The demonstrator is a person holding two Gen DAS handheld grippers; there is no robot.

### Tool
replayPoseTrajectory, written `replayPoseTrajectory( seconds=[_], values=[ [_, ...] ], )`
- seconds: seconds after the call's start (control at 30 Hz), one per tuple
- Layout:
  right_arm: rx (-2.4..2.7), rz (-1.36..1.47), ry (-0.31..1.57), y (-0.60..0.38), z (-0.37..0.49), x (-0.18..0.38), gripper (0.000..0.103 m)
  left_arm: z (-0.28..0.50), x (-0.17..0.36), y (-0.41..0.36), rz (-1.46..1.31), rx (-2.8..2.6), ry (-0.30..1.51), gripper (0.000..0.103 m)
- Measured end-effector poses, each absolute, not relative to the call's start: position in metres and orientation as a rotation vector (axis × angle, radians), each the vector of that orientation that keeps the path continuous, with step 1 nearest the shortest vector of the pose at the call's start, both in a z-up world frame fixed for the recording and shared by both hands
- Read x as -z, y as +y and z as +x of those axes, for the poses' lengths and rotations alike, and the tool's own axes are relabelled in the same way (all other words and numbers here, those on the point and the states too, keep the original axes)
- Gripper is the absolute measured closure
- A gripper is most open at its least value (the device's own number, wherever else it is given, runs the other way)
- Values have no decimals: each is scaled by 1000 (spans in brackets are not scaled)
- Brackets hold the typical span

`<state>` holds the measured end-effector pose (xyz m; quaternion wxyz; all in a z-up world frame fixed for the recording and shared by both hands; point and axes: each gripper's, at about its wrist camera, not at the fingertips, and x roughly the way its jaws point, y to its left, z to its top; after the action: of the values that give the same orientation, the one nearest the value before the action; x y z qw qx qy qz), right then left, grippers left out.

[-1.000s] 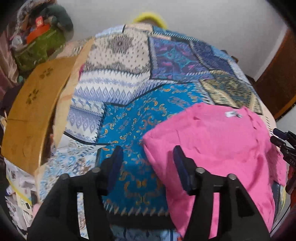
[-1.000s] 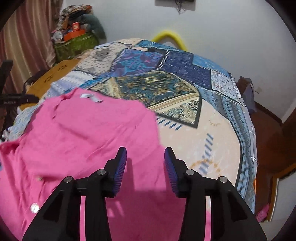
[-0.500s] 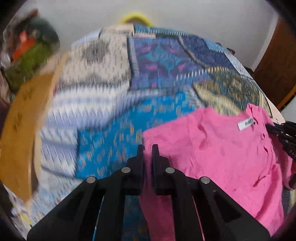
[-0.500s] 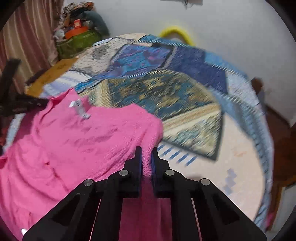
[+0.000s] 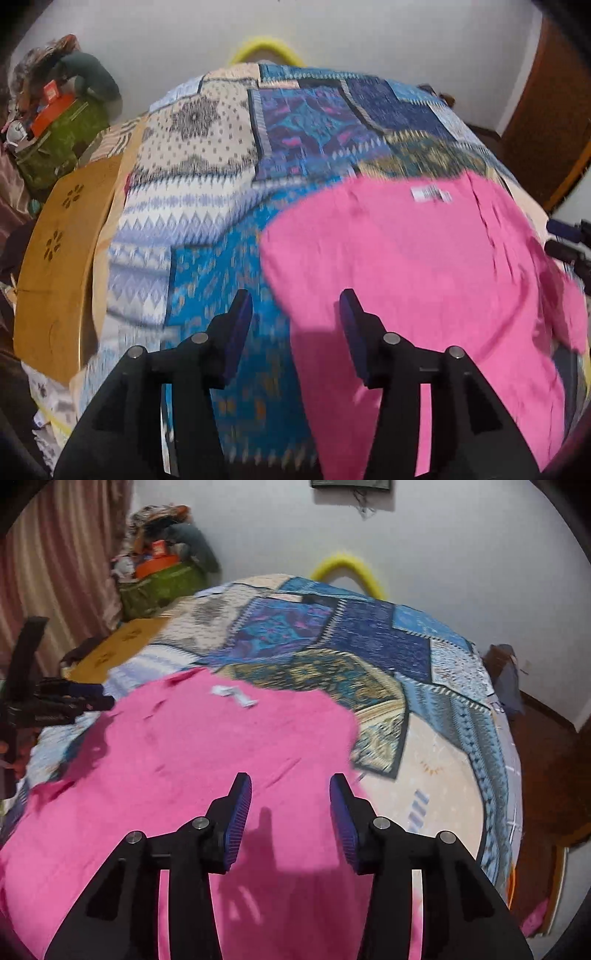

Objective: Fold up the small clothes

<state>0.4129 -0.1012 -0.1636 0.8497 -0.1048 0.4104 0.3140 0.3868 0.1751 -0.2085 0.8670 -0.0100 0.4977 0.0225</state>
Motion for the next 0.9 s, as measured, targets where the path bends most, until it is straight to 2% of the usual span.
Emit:
replayPoseTrajectory(
  seconds=[0.17, 0.23, 0.43, 0.53, 0.6, 0.63, 0.9],
  values=[
    [-689, -197, 908, -107, 384, 173, 62, 345, 215, 168, -21, -38, 1072, 52],
    [-688, -186, 943, -110, 381, 185, 62, 333, 220, 164, 0, -39, 1071, 47],
    [-674, -107, 1016, -109, 388, 213, 63, 331, 240, 168, -64, -87, 1071, 41],
    [-686, -119, 1005, -102, 389, 213, 73, 334, 244, 168, -77, -93, 1070, 41],
    [-702, -131, 992, -101, 387, 210, 86, 335, 245, 165, -59, -97, 1066, 41],
    [-701, -138, 986, -102, 387, 209, 96, 335, 245, 163, -47, -100, 1063, 41],
    [-723, -132, 932, -120, 384, 179, 100, 335, 246, 165, -53, -110, 1064, 37]
  ],
)
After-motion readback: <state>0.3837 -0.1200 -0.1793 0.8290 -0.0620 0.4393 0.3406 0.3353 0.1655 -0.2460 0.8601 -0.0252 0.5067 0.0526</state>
